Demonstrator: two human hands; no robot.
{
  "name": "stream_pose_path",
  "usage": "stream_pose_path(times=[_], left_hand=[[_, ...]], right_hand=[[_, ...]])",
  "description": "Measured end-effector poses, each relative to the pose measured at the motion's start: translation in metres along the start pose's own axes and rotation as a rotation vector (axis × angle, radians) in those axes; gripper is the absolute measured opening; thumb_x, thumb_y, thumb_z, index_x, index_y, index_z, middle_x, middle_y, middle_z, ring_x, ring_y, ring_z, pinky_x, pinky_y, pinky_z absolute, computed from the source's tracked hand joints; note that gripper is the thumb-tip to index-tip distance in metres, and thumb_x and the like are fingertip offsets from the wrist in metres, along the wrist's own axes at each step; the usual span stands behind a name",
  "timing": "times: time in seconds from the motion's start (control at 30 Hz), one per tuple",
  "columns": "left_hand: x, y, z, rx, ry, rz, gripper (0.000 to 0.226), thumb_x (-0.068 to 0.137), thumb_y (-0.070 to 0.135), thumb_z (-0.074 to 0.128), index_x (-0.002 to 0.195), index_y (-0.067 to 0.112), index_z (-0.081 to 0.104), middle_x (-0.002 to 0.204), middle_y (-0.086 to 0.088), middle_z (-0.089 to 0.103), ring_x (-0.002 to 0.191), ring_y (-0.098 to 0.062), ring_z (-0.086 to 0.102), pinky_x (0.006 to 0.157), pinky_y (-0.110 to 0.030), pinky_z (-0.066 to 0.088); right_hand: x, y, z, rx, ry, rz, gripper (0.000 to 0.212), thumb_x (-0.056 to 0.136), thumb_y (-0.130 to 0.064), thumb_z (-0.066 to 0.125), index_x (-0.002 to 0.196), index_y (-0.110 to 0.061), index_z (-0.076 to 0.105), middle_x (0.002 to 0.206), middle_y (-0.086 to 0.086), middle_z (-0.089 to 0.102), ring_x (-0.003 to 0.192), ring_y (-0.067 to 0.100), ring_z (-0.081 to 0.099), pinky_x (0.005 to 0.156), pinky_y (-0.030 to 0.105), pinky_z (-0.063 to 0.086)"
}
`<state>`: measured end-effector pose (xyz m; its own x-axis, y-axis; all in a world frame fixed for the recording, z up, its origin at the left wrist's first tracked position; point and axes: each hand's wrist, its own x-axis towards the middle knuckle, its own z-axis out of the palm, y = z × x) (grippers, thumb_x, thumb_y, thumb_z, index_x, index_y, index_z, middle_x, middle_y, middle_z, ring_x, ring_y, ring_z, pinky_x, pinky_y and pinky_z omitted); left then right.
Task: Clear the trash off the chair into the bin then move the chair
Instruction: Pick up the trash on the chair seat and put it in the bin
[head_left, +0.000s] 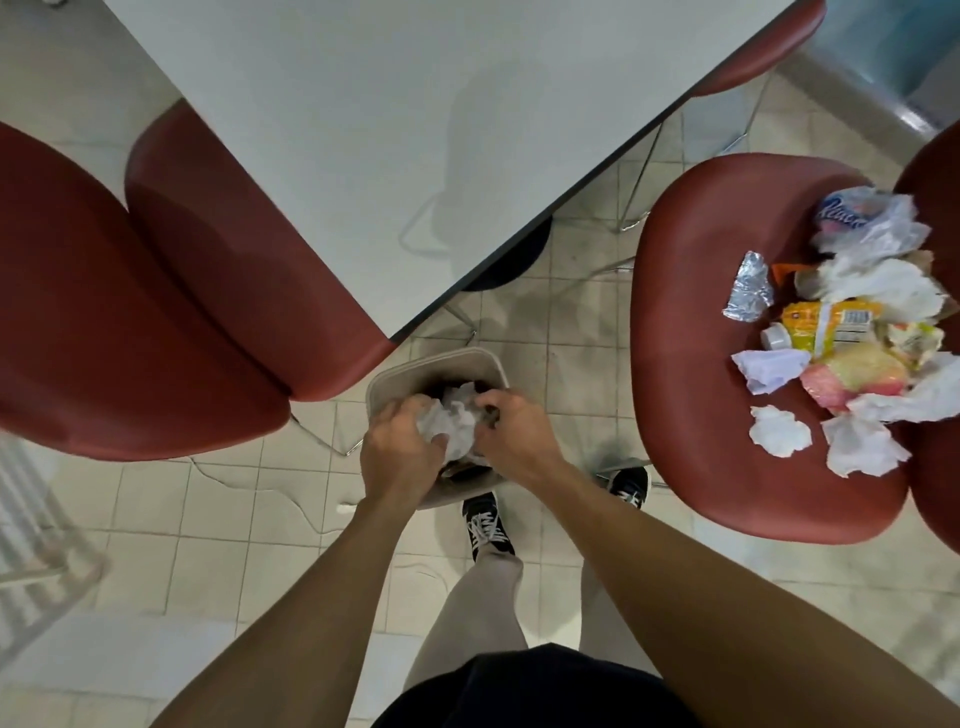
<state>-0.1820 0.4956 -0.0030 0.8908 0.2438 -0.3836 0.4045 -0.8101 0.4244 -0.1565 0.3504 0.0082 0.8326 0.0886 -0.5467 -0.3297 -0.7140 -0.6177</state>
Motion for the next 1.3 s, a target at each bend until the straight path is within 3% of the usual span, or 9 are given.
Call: stream_pose_path(times=[0.27,0.4,0.57,0.73,0.83,0.97,1.07,1.2,1.3], left_hand=[[0.004,0.057,0.038,0.010,-0.128,0.080,0.040,0.081,0.027,0.071,0.119,0.028,0.060,0.123,0.002,0.056,0.107,-0.023,0.056,0.088,-0.039,0.048],[0.007,0.108,0.070,0.052,-0.207,0.167,0.041,0.084,0.022,0.068,0.124,0.023,0.059,0.127,-0.002,0.056,0.114,-0.023,0.053,0.094,-0.038,0.046],[0.006,0.178,0.115,0.087,-0.277,0.262,0.043,0.085,0.026,0.068,0.126,0.029,0.057,0.125,0.001,0.055,0.114,-0.022,0.053,0.094,-0.041,0.046],[0.005,0.253,0.169,0.161,-0.350,0.366,0.042,0.086,0.027,0.067,0.126,0.029,0.057,0.124,0.003,0.055,0.113,-0.019,0.054,0.093,-0.035,0.044],[0.007,0.284,0.202,0.168,-0.406,0.420,0.040,0.084,0.027,0.069,0.123,0.030,0.058,0.117,0.004,0.057,0.103,-0.017,0.059,0.090,-0.035,0.049],[0.010,0.314,0.246,0.165,-0.481,0.405,0.040,0.084,0.025,0.068,0.123,0.029,0.058,0.114,0.002,0.056,0.102,-0.019,0.059,0.091,-0.041,0.050],[0.011,0.330,0.274,0.187,-0.503,0.382,0.041,0.085,0.025,0.066,0.125,0.027,0.056,0.116,0.001,0.056,0.104,-0.020,0.059,0.092,-0.038,0.049],[0.018,0.350,0.299,0.217,-0.448,0.427,0.047,0.087,0.024,0.064,0.132,0.024,0.051,0.122,-0.002,0.052,0.111,-0.022,0.055,0.088,-0.034,0.045],[0.032,0.360,0.317,0.193,-0.410,0.489,0.054,0.083,0.026,0.068,0.134,0.024,0.048,0.126,-0.003,0.049,0.117,-0.022,0.050,0.084,-0.034,0.045]], right_hand=[[-0.007,0.082,-0.066,0.032,0.046,0.172,0.038,0.088,-0.017,0.060,0.126,-0.020,0.059,0.129,0.005,0.050,0.107,0.023,0.058,0.093,0.028,0.046],[-0.014,0.141,-0.107,0.065,0.104,0.271,0.037,0.087,-0.017,0.059,0.123,-0.018,0.060,0.126,0.009,0.050,0.107,0.026,0.057,0.097,0.033,0.046],[-0.018,0.217,-0.152,0.093,0.154,0.387,0.039,0.083,-0.013,0.059,0.122,-0.016,0.062,0.128,0.009,0.054,0.114,0.025,0.054,0.098,0.028,0.041],[-0.015,0.288,-0.183,0.074,0.211,0.472,0.038,0.081,-0.016,0.058,0.119,-0.014,0.061,0.120,0.013,0.053,0.114,0.032,0.050,0.094,0.039,0.048],[-0.008,0.323,-0.196,0.036,0.213,0.529,0.048,0.086,-0.020,0.057,0.134,-0.024,0.051,0.138,0.010,0.042,0.127,0.032,0.039,0.105,0.044,0.040],[0.005,0.363,-0.205,-0.091,0.096,0.514,0.066,0.086,-0.011,0.057,0.144,-0.032,0.034,0.141,0.010,0.034,0.130,0.032,0.035,0.104,0.043,0.038],[0.015,0.385,-0.205,-0.123,0.073,0.496,0.080,0.077,-0.002,0.064,0.144,-0.031,0.032,0.139,0.010,0.032,0.126,0.034,0.040,0.101,0.044,0.042],[0.028,0.404,-0.199,-0.114,0.051,0.454,0.075,0.076,-0.002,0.067,0.140,-0.028,0.037,0.131,0.010,0.035,0.119,0.034,0.045,0.092,0.043,0.048],[0.031,0.413,-0.197,-0.037,0.053,0.430,0.060,0.081,-0.002,0.062,0.135,-0.022,0.045,0.130,0.010,0.040,0.113,0.034,0.051,0.087,0.041,0.050]])
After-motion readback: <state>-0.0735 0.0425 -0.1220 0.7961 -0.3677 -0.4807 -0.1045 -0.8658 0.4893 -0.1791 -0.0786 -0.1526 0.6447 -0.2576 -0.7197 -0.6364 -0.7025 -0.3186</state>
